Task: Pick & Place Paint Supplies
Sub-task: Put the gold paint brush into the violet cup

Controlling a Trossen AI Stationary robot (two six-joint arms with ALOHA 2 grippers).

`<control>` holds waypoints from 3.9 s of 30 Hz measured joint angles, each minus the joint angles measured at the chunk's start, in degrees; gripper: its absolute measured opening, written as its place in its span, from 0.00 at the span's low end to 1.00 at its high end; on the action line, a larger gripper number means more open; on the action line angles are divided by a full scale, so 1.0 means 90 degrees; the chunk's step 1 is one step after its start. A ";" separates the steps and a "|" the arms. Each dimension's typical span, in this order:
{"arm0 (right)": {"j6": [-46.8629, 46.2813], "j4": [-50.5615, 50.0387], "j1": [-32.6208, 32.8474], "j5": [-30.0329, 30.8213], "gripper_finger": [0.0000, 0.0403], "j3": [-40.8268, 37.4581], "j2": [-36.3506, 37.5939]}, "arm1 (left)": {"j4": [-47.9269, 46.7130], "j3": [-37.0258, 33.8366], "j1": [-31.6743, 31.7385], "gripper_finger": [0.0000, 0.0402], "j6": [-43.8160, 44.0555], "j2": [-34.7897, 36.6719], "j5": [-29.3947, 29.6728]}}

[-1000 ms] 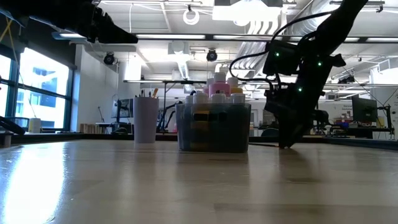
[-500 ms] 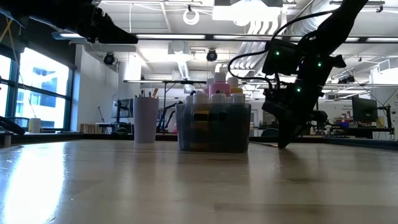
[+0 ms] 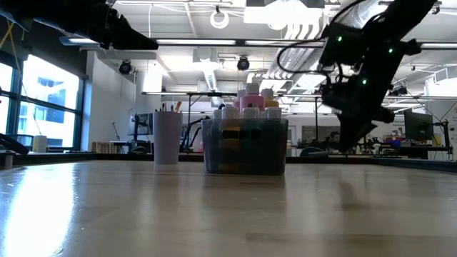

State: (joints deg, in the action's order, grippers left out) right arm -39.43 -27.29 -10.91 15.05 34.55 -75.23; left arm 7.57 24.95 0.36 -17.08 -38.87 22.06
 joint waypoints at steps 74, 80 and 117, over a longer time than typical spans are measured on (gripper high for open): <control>0.1582 0.0258 0.1798 -0.0782 0.01 0.3895 -0.0964 | 0.2050 0.2797 -0.1460 0.59 -0.6357 -0.5233 0.2081; 0.1583 0.0253 0.1798 -0.0758 0.01 0.3895 -0.0964 | 0.2060 0.2905 -0.1457 0.48 -0.6040 -0.5292 0.1989; 0.1585 0.0360 0.1794 -0.0697 0.01 0.3899 -0.0946 | 0.2095 0.2892 -0.0998 0.03 -0.5119 -0.5496 0.1760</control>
State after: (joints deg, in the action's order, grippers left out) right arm -25.17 -24.05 5.24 8.77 69.65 -83.74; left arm 26.43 50.98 -8.62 -63.16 -88.34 37.91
